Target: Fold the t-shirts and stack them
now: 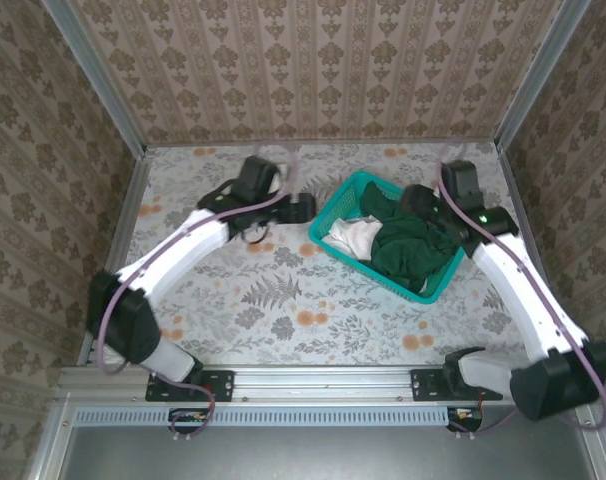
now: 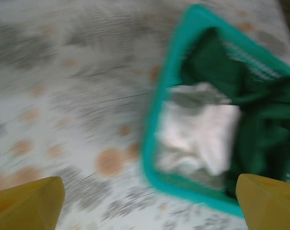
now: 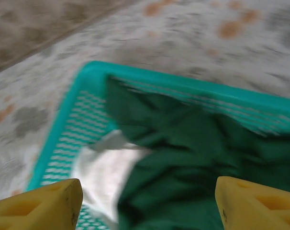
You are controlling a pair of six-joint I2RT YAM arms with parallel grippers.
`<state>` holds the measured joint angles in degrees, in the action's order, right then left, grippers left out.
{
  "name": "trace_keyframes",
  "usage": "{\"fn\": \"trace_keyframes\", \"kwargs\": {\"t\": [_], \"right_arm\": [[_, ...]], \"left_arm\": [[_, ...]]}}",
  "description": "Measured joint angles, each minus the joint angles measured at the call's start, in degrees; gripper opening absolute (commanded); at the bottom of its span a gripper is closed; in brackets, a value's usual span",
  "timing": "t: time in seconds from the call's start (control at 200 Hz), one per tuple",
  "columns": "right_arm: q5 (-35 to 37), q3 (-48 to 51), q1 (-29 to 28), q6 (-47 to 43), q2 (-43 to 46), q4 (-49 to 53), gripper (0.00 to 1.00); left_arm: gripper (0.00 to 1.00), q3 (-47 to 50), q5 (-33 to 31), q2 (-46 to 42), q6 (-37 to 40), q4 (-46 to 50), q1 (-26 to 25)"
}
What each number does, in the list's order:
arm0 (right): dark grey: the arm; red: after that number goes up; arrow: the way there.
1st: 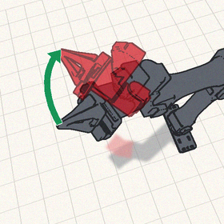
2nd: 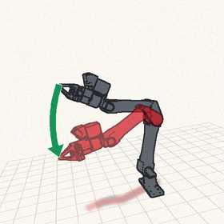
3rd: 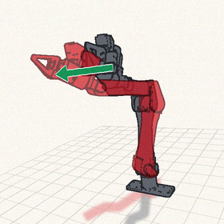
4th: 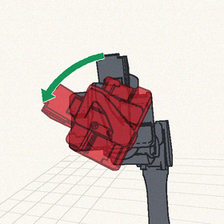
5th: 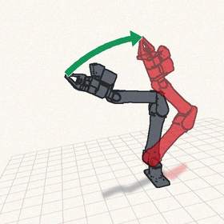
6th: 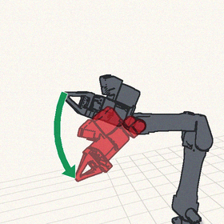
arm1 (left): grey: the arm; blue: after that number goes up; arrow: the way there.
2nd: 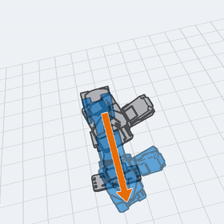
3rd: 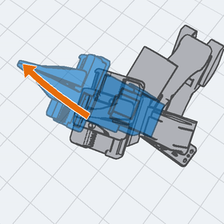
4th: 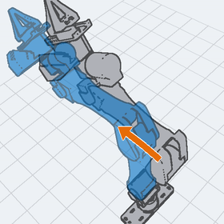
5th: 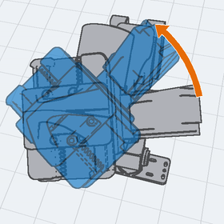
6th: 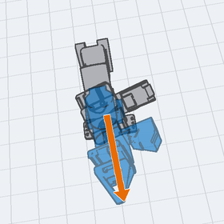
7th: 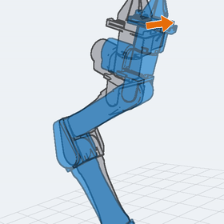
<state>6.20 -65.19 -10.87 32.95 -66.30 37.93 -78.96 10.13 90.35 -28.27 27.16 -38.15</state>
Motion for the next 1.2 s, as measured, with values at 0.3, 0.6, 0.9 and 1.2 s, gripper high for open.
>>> {"fn": "trace_keyframes", "kwargs": {"t": [0.3,0.6,0.9,1.2], "right_arm": [[7.41,6.19,1.05,8.72,7.48,15.58,0.77],[8.44,9.77,2.34,10.80,11.65,23.89,0.78],[6.88,11.39,3.56,9.42,12.04,25.07,0.84],[-2.34,16.70,3.98,6.73,13.44,17.57,0.88]], "left_arm": [[0.91,-39.69,9.33,35.26,9.05,9.40,-14.80],[0.56,-46.40,10.67,45.59,9.49,14.64,-15.76],[0.00,-54.75,11.74,46.10,8.13,15.02,-15.82],[0.00,-55.47,5.86,38.77,8.52,10.93,-15.67]]}}
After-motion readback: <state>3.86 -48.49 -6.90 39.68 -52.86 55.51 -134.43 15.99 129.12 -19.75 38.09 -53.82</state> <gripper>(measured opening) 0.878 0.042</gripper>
